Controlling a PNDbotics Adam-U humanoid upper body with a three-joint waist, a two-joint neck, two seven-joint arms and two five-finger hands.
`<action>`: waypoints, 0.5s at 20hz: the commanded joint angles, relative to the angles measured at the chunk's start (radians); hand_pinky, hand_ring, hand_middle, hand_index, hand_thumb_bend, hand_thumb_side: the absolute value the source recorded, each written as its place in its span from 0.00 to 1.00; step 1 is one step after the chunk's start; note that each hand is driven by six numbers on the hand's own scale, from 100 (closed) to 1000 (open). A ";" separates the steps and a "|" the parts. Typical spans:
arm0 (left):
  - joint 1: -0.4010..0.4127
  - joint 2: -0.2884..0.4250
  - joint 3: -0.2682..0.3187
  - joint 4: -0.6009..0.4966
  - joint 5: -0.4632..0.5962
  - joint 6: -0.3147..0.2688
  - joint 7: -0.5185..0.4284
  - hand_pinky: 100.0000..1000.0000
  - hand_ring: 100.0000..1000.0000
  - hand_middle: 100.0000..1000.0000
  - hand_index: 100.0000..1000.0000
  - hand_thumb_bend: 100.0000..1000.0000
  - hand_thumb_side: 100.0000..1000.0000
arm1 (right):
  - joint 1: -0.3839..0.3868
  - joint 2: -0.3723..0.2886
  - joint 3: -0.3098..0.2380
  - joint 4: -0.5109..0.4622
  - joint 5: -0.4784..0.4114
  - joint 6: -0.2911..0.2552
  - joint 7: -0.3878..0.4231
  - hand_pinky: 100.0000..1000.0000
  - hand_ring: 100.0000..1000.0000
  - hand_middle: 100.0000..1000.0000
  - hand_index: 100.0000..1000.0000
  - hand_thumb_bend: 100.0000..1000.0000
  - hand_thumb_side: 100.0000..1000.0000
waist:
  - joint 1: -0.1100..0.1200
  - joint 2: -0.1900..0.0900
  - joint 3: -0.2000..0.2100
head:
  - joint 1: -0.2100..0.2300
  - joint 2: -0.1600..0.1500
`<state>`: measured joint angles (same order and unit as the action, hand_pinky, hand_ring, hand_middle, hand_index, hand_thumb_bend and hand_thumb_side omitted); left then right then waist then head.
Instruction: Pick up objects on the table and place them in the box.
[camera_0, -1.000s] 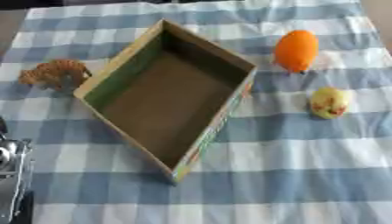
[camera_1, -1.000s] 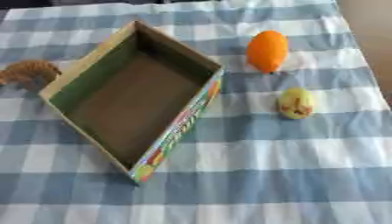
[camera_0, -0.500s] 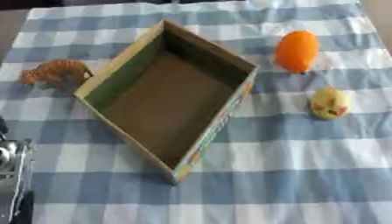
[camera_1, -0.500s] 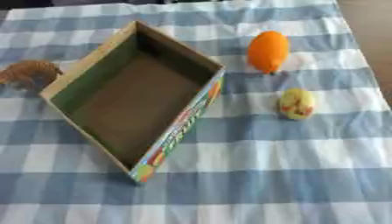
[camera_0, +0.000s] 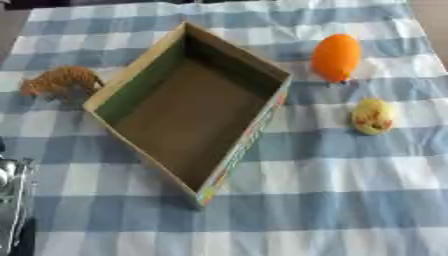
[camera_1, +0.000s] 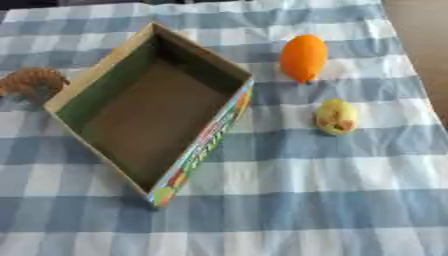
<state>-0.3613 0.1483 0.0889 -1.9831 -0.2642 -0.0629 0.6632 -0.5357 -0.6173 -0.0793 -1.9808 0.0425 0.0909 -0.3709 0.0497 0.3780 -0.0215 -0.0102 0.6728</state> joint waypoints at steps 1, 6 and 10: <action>-0.006 0.008 -0.002 -0.017 0.001 0.000 -0.003 0.42 0.56 0.53 0.75 0.00 0.89 | -0.018 -0.068 0.013 -0.019 0.048 0.023 0.044 0.66 0.81 0.60 0.75 0.00 0.59 | -0.005 -0.024 0.001 | -0.005 0.009; -0.006 0.010 -0.004 -0.017 0.001 0.001 -0.005 0.42 0.56 0.53 0.75 0.00 0.89 | -0.031 -0.140 0.052 -0.019 0.115 0.058 0.140 0.67 0.82 0.63 0.76 0.03 0.68 | -0.008 -0.023 0.002 | -0.013 0.005; -0.005 0.011 -0.007 -0.017 0.002 0.001 -0.008 0.42 0.56 0.53 0.75 0.00 0.89 | -0.047 -0.192 0.080 -0.019 0.163 0.080 0.223 0.69 0.83 0.65 0.77 0.08 0.72 | -0.013 -0.023 0.005 | -0.040 0.000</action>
<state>-0.3612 0.1483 0.0832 -1.9831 -0.2637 -0.0609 0.6593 -0.5682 -0.7606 0.0009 -1.9808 0.1843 0.1660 -0.1715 0.0396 0.3775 -0.0175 -0.0411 0.6764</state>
